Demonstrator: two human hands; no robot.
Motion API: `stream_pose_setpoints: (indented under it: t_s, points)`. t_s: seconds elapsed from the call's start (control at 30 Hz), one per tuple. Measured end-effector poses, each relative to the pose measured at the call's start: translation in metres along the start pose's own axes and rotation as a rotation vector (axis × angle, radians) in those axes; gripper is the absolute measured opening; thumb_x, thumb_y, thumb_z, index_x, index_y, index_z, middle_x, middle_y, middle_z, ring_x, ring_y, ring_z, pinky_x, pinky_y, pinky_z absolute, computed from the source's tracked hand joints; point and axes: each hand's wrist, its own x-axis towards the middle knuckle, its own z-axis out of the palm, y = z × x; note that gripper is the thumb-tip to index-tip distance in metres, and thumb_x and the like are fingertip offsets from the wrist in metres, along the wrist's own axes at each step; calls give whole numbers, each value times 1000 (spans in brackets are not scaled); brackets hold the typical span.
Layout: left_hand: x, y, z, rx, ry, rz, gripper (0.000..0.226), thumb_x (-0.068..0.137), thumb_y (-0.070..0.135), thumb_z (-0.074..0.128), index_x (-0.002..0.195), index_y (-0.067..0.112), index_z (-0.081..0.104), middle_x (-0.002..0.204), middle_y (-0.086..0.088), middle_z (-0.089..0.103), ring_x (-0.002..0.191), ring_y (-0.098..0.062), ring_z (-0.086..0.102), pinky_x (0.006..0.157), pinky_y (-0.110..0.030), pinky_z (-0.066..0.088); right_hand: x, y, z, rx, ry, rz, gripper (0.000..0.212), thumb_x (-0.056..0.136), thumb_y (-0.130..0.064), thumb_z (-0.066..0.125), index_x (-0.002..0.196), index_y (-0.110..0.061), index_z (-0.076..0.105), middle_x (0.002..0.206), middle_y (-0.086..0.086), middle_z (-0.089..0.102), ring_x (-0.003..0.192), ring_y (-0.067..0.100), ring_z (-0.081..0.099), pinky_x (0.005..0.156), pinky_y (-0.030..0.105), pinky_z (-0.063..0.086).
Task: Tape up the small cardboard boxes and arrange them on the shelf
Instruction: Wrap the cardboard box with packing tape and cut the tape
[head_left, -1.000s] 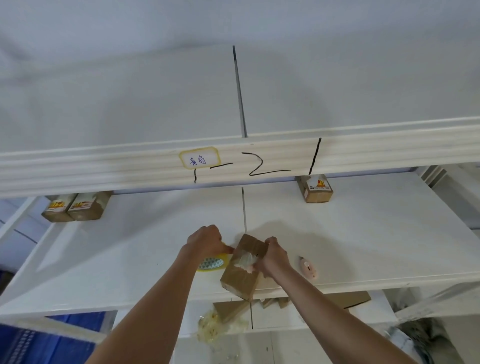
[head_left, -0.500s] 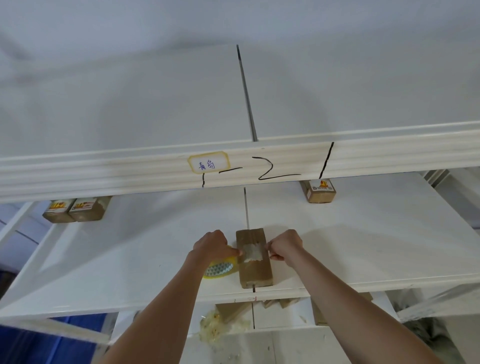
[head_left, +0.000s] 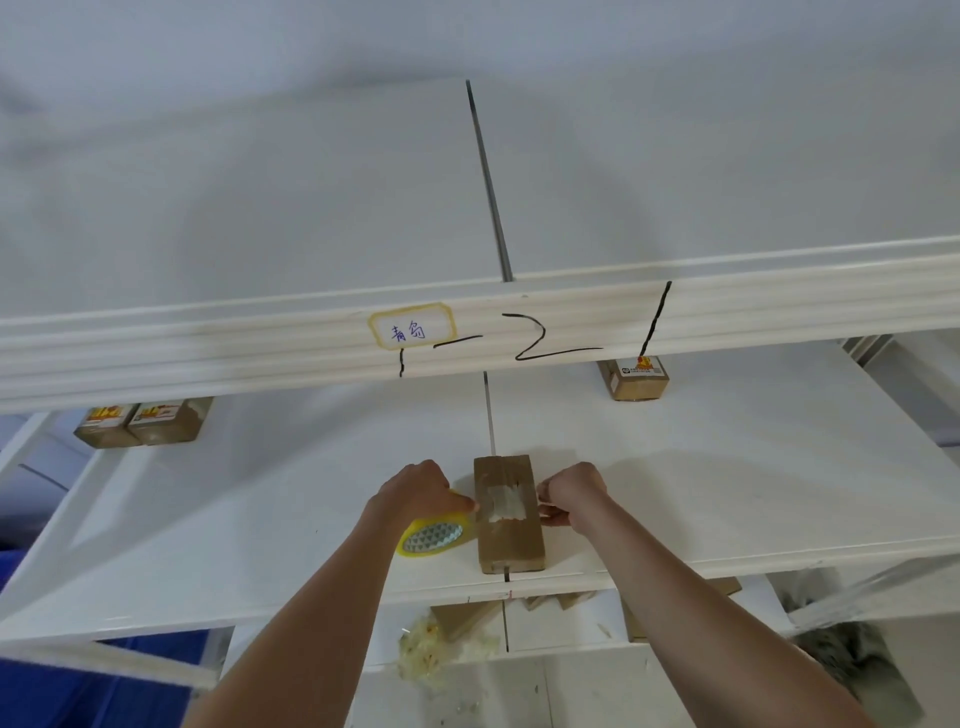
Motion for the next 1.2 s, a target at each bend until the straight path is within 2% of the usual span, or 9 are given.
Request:
stream_pose_setpoints:
  t_s: [0.13,0.27,0.4,0.57,0.63,0.83,0.93,1.03,1.2]
  points:
    - [-3,6,5,2,22,-23,73,54,90,61,83,23,67,82,3,69,74,-16,68,78,-34,59,0,-7,1,-205,58,-126,12,89,4,68,101,0,67,100,18,69,82,29,72,68,38,65]
    - [-4,9,4,-5,21,-21,70,54,88,63,82,23,65,79,4,67,71,-14,67,68,-28,54,-2,-12,-1,-276,81,-161,15,90,3,66,105,1,65,102,18,68,85,31,73,71,37,64]
    - [-2,7,6,-19,10,-33,68,59,82,67,90,21,69,83,3,70,72,-14,69,72,-29,59,-6,-13,-3,-287,37,-146,20,92,2,65,111,-1,62,107,17,67,91,31,71,66,34,60]
    - [-2,5,2,-62,3,-36,58,60,79,67,84,25,67,77,7,69,67,-12,69,63,-25,56,-5,-13,-6,-260,46,-119,7,91,2,68,97,0,65,101,18,71,80,28,74,62,32,59]
    - [-2,5,0,-75,-7,-45,55,58,78,67,80,27,65,75,7,68,65,-11,69,59,-24,53,-3,-11,-7,-231,48,-88,5,90,0,71,92,2,67,95,18,73,77,28,75,66,35,63]
    - [4,8,5,-56,-8,-60,59,55,75,67,84,24,67,78,4,69,68,-15,69,70,-30,60,-1,-8,-7,-175,70,-42,7,87,0,74,91,3,69,90,16,74,75,26,75,71,39,65]
    - [7,7,7,-49,8,-60,59,56,74,67,87,24,68,80,4,70,70,-16,69,72,-31,60,-5,-5,-4,-327,152,-141,10,88,1,72,96,-1,66,87,11,67,79,23,70,59,25,56]
    - [8,6,8,-47,17,-62,58,61,72,68,91,23,70,82,4,70,71,-15,69,73,-31,59,-14,2,1,-484,196,-262,11,90,4,64,86,-6,62,68,2,50,62,15,54,45,18,34]
    - [8,6,10,-48,23,-59,56,67,69,68,96,22,72,86,3,72,73,-16,70,75,-31,60,-33,6,10,-545,234,-373,9,96,0,57,93,-5,63,83,7,64,72,19,60,57,24,44]
